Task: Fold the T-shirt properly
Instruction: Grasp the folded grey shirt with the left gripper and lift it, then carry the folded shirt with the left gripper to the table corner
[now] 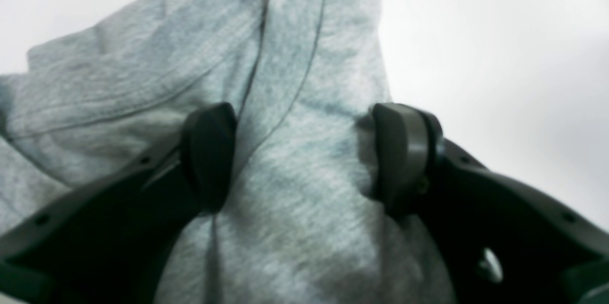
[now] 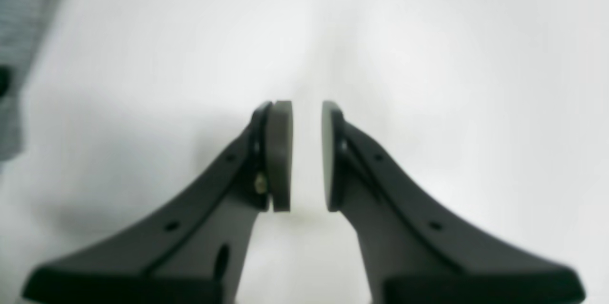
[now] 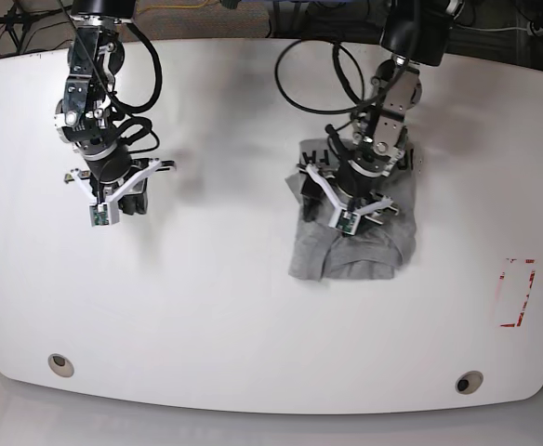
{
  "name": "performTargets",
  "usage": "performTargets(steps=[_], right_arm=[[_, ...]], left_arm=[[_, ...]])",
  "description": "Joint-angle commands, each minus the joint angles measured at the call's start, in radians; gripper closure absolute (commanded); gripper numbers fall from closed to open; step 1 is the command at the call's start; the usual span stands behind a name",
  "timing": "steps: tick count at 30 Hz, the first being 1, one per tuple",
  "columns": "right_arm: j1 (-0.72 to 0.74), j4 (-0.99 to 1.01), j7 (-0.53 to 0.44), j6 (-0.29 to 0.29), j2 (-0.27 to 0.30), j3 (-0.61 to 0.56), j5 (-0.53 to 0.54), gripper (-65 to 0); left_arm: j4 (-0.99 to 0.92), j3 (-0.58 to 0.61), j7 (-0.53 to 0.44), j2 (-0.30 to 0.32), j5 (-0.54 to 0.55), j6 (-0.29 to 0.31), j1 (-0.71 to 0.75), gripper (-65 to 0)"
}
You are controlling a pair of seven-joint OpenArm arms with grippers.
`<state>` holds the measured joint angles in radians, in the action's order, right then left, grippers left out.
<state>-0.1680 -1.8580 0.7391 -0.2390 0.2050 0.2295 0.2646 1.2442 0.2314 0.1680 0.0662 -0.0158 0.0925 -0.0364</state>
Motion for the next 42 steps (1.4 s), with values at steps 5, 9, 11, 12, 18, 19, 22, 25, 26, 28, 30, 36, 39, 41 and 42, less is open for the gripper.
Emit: performTargets(steps=[5,9,11,12,18,19,22,25,26,28,30,36,39,41,42], right_arm=[[0.009,-0.039,-0.022,-0.009,0.004,-0.003,0.012,-10.3],[0.0,-0.045,-0.016,-0.009,0.003,-0.003,0.012,-10.3],[-0.003,-0.048,-0.01,-0.009,0.001,-0.005,0.012,-10.3],[-0.003,-0.052,-0.008,-0.009,0.0,-0.006,0.012,-10.3],[-0.009,-0.053,-0.003,-0.009,-0.031,-0.008,0.012,-10.3],[-0.011,-0.053,-0.003,-0.009,-0.031,-0.008,0.012,-10.3],[-0.012,-0.053,-0.003,-0.009,-0.032,-0.008,0.012,-10.3],[-0.028,-0.053,-0.003,-0.009,-0.034,-0.009,0.012,-10.3],[-0.035,-0.053,-0.003,-0.009,-0.034,-0.012,0.012,-10.3],[-0.044,-0.053,-0.005,-0.009,-0.034,-0.031,0.011,-10.3],[-0.046,-0.061,-0.005,-0.009,-0.034,-0.046,0.011,-10.3],[-0.057,-0.082,-0.005,-0.009,-0.035,-0.058,0.011,-10.3],[-0.064,-0.082,-0.005,-0.009,-0.035,-0.058,0.011,-10.1],[-0.067,-0.082,-0.005,-0.009,-0.035,-0.058,0.011,-10.1],[-0.067,-0.082,-0.005,-0.009,-0.035,-0.058,0.011,-10.1]], left_arm=[[-0.063,-0.131,0.147,0.157,-0.025,0.189,0.014,-40.8],[-0.07,-0.169,0.147,0.24,-0.025,0.229,0.031,-40.8],[-0.077,-0.183,0.147,0.291,-0.025,0.244,0.04,-40.8],[-0.079,-0.191,0.147,0.317,-0.023,0.252,0.043,-40.8],[-0.096,-0.238,0.149,0.456,-0.017,0.321,0.085,-40.8],[-0.1,-0.249,0.149,0.47,-0.017,0.33,0.091,-40.8],[-0.137,-0.294,0.149,0.513,-0.017,0.369,0.097,-40.8],[-0.183,-0.34,0.147,0.558,-0.017,0.425,0.1,-40.8],[-0.195,-0.352,0.147,0.57,-0.017,0.442,0.1,-40.8],[-0.228,-0.373,0.147,0.597,-0.017,0.471,0.1,-40.8],[-0.258,-0.384,0.144,0.62,-0.016,0.49,0.097,-40.8],[-0.288,-0.429,0.143,0.67,-0.014,0.54,0.1,-40.8],[-0.288,-0.458,0.146,0.67,-0.016,0.579,0.1,-40.8],[-0.288,-0.478,0.147,0.671,-0.02,0.596,0.1,-40.8],[-0.288,-0.495,0.147,0.677,-0.02,0.605,0.102,-40.8]])
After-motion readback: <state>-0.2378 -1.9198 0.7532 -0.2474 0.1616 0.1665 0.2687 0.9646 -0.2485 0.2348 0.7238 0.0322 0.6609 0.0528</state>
